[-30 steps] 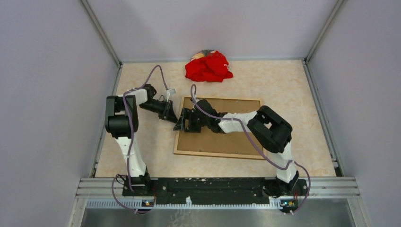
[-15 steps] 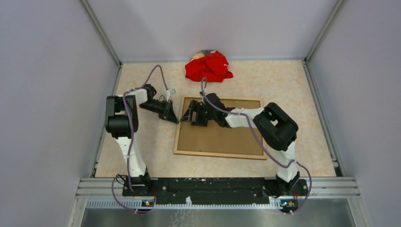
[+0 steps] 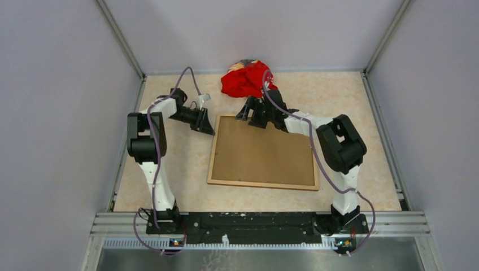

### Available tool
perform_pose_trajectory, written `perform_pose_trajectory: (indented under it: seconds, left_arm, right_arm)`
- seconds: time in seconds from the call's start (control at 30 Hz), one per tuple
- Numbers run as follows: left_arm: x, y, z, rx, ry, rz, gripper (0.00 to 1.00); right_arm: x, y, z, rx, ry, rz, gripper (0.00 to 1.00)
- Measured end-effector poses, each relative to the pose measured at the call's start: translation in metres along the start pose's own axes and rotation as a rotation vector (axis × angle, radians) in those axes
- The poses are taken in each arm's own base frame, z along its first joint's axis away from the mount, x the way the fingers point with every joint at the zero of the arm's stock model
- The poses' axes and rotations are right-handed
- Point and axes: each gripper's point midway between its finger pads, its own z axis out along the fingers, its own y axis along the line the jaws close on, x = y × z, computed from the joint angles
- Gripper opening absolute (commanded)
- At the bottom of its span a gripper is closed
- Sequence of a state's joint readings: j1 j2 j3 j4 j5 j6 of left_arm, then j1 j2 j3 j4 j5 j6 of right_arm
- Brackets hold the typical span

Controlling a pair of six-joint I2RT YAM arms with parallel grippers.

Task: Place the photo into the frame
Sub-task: Install the photo frame at the center of the board.

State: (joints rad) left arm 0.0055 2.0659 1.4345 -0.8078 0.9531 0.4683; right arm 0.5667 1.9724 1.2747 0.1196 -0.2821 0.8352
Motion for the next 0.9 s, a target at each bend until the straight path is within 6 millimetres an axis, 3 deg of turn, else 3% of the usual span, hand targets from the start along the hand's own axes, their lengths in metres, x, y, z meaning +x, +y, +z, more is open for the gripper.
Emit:
perform_pose_trajectory:
  seconds: [0.17,0.33,0.53,0.9]
  left_arm:
    - [-0.022,0.012,0.002,-0.013,-0.031,0.007,0.31]
    - [-0.016,0.023,0.011,-0.009,-0.018,-0.03,0.25]
    - [-0.015,0.025,0.013,-0.007,-0.018,-0.032,0.23]
    - [-0.013,0.023,0.014,0.006,-0.021,-0.035,0.22]
  right_arm:
    - [-0.004,-0.004,0.021,0.01,0.015,-0.002,0.79]
    - [-0.001,-0.013,0.039,0.025,0.042,0.006,0.78]
    - [-0.007,-0.006,0.051,-0.004,0.044,0.008,0.77]
    - [-0.01,-0.001,0.06,-0.037,0.046,0.025,0.76]
